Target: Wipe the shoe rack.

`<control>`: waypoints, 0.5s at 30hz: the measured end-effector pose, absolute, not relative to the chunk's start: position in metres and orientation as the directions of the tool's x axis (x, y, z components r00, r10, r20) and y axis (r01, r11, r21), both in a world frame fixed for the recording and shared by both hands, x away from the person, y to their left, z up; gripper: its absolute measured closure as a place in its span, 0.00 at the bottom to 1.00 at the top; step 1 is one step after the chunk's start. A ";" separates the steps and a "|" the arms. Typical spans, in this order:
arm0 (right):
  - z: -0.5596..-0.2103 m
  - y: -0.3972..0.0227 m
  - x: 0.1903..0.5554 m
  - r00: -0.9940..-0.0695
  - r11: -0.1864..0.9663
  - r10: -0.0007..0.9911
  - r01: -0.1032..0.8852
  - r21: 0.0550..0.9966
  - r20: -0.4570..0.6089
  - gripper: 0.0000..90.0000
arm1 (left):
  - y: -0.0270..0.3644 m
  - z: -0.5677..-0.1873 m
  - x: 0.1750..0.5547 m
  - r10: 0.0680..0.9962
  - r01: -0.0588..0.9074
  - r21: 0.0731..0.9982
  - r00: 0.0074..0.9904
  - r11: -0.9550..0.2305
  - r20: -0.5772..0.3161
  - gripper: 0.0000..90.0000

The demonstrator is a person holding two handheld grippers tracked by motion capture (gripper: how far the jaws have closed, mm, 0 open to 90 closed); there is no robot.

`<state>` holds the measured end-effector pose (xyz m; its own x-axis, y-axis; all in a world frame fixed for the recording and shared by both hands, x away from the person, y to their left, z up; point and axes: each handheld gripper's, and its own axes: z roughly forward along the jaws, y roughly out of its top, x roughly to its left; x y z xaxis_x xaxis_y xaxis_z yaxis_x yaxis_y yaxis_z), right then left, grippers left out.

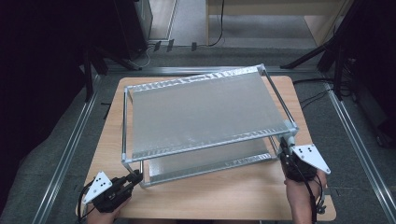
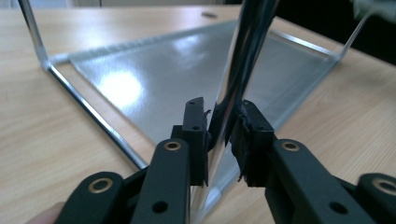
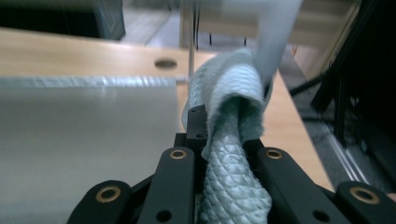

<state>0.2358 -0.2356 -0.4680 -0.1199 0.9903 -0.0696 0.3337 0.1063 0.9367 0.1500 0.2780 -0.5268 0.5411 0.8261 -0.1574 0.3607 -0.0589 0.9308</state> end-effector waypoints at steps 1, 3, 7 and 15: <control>-0.474 -0.237 0.237 -0.119 0.106 0.991 0.358 0.928 -0.068 0.91 | 0.277 -0.526 0.149 0.827 0.349 0.935 0.541 -0.057 -0.151 0.84; -0.489 -0.238 0.240 -0.125 0.110 0.990 0.421 0.900 -0.063 0.91 | 0.276 -0.526 0.148 0.830 0.339 0.939 0.540 -0.062 -0.140 0.86; -0.521 -0.240 0.248 -0.132 0.165 0.985 0.515 0.841 -0.112 0.90 | 0.274 -0.525 0.148 0.831 0.337 0.938 0.543 -0.085 -0.119 0.89; -0.542 -0.223 0.248 -0.184 0.196 0.977 0.576 0.794 -0.108 0.92 | 0.271 -0.525 0.147 0.831 0.339 0.937 0.542 -0.084 -0.122 0.89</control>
